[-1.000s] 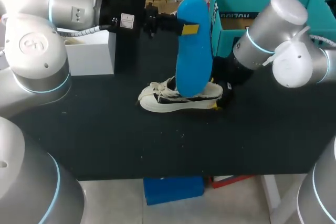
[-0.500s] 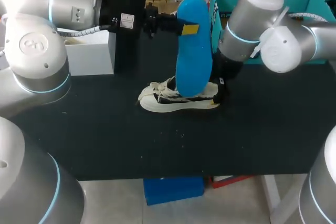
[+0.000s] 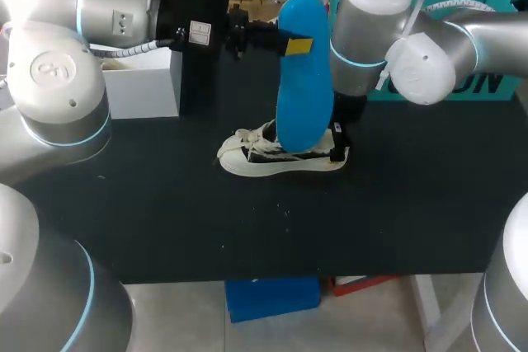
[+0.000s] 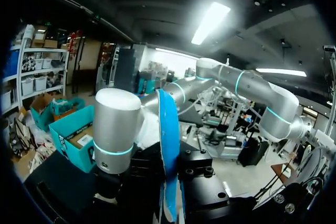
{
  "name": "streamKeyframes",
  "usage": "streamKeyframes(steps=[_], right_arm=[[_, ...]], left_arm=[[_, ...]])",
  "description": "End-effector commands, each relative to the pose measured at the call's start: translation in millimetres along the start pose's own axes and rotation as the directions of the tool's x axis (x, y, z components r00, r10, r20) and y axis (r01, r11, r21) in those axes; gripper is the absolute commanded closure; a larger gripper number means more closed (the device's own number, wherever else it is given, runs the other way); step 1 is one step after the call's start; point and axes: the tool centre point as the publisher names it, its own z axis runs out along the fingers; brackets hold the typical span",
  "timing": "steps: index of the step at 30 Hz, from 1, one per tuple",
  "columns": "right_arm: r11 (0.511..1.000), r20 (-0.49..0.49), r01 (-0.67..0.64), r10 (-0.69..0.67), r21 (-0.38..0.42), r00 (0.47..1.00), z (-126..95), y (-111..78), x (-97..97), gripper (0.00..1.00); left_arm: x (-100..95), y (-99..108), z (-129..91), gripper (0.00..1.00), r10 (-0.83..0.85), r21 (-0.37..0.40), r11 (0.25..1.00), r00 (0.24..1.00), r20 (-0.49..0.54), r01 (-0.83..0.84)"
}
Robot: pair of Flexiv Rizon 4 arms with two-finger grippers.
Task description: Take the shoe out of the shoebox, open the shoe tongue, remove and reinsert the insole, then place the shoe into the shoebox
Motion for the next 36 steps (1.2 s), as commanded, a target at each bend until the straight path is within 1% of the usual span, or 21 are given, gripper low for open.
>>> streamKeyframes(steps=[1,10,12,14,18,20,26,31,33,36], right_arm=[[0.999,0.0,0.0,0.0,0.04,1.0,0.4,4.4,-0.4,0.0],[0.999,-0.002,0.006,-0.006,0.041,1.0,0.8,5.3,-0.8,0.0],[1.0,-0.003,0.004,-0.003,0.016,1.0,1.3,5.3,-0.8,0.0],[0.999,-0.005,-0.006,0.006,-0.041,1.0,0.9,4.6,-1.0,0.0],[0.994,-0.019,0.003,-0.005,-0.105,1.0,1.1,3.4,-1.1,0.0],[0.986,-0.025,-0.005,0.001,-0.166,1.0,0.7,3.5,-0.3,0.0],[0.958,-0.046,-0.012,-0.001,-0.286,0.999,1.9,2.9,-0.4,0.0],[0.92,-0.046,-0.034,0.017,-0.39,0.999,1.7,2.3,-1.7,0.0],[0.898,-0.048,-0.044,0.026,-0.439,0.999,2.0,2.6,-2.2,0.0],[0.872,-0.053,-0.051,0.029,-0.486,0.998,3.3,4.0,-3.4,0.0]], left_arm=[[0.4,1.2,0.7,1.0,0.002,0.003,1.0,1.0,0.002,-0.002],[0.4,1.2,0.7,1.0,0.002,0.003,1.0,1.0,0.002,-0.002],[0.4,1.2,0.7,1.0,0.002,0.003,1.0,1.0,0.002,-0.002],[0.4,1.2,0.7,1.0,0.002,0.003,1.0,1.0,0.002,-0.002],[0.4,1.2,0.7,1.0,0.002,0.003,1.0,1.0,0.002,-0.002],[0.4,1.2,0.7,1.0,0.002,0.003,1.0,1.0,0.002,-0.002],[0.4,1.2,0.7,1.0,0.002,0.003,1.0,1.0,0.002,-0.002],[0.4,1.2,0.7,1.0,0.002,0.003,1.0,1.0,0.002,-0.002],[0.4,1.2,0.7,1.0,0.002,0.003,1.0,1.0,0.002,-0.002],[0.4,1.2,0.7,1.0,0.002,0.003,1.0,1.0,0.002,-0.002]])
